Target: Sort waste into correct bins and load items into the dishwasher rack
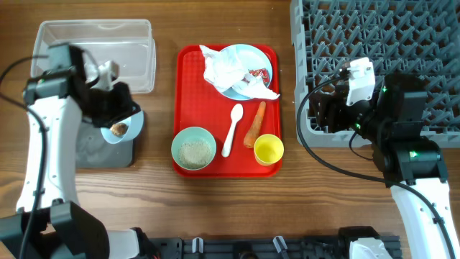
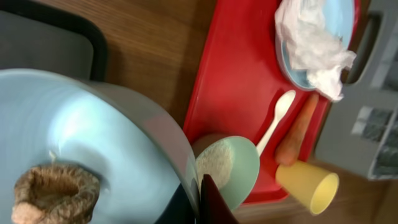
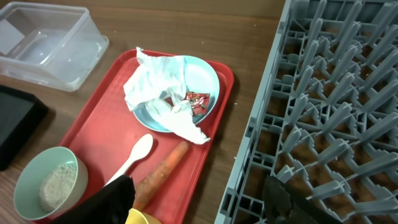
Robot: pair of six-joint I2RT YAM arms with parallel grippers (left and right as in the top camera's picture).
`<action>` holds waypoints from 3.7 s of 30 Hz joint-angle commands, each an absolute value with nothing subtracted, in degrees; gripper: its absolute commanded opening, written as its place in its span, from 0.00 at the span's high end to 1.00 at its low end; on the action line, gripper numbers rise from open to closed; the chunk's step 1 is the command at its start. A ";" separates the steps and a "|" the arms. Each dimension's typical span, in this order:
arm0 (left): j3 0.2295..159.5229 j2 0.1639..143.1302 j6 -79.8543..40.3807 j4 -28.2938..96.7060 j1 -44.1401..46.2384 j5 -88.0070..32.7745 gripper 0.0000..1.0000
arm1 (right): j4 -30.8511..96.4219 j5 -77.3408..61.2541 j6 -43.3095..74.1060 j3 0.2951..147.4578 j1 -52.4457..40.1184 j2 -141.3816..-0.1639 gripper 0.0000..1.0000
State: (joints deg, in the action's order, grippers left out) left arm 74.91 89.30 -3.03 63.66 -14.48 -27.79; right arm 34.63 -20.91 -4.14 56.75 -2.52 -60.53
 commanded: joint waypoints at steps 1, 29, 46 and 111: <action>69.04 88.73 0.03 57.93 -21.67 -42.74 0.96 | 34.81 -20.34 -5.98 58.26 -2.48 -60.55 0.30; 56.88 89.03 4.34 43.90 -44.53 -79.26 0.96 | 35.46 -20.34 -5.82 58.26 -2.55 -60.55 0.30; 57.30 89.84 3.62 43.70 -43.53 -65.30 0.96 | 35.33 -20.36 -5.80 58.26 -2.55 -60.55 0.30; 74.72 100.31 -15.42 59.92 32.91 -7.84 0.14 | 36.51 -20.58 -3.92 58.22 -2.55 -64.29 0.20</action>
